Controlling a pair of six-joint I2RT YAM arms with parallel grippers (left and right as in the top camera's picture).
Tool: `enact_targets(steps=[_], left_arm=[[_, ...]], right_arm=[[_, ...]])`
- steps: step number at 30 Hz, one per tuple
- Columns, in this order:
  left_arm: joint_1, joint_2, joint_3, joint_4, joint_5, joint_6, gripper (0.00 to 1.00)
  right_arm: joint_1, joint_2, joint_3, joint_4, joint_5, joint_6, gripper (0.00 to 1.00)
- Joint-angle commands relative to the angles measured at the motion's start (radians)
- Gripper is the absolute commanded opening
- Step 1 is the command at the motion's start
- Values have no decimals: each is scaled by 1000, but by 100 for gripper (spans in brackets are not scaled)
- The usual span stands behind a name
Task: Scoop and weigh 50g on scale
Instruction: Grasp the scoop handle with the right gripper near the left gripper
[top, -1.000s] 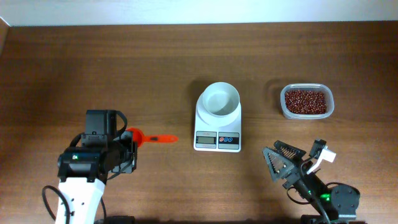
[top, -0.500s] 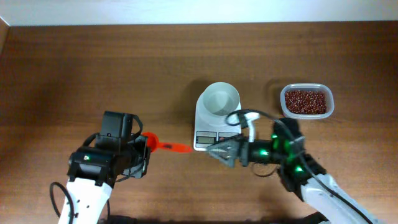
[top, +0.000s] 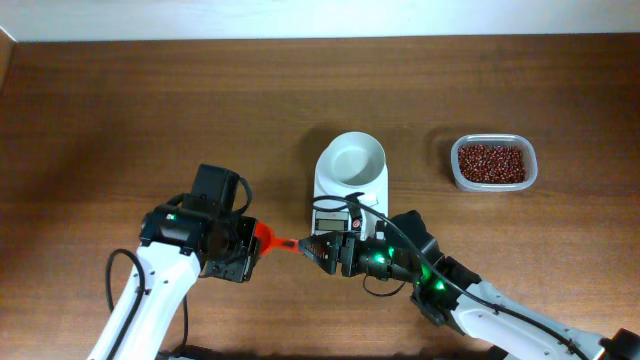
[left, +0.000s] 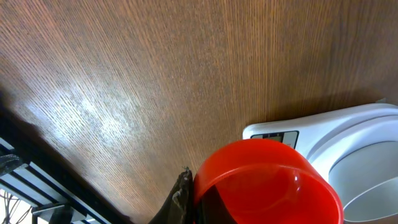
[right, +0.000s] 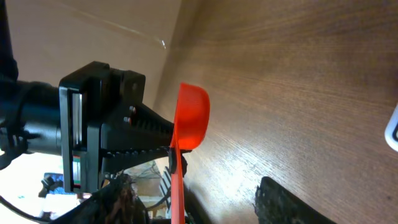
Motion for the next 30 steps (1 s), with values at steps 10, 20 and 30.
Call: enact_targets(steps=[10,20,30], left_arm=[[-102,6,1,31,10,-15,0],[-132,8,1,40,11,-15,0],[-132,8,1,37,11,-14,0]], right_arm=[[54,7,11,7,32,69,45],[54,7,11,7,46,122,33],[54,7,11,7,46,122,19]])
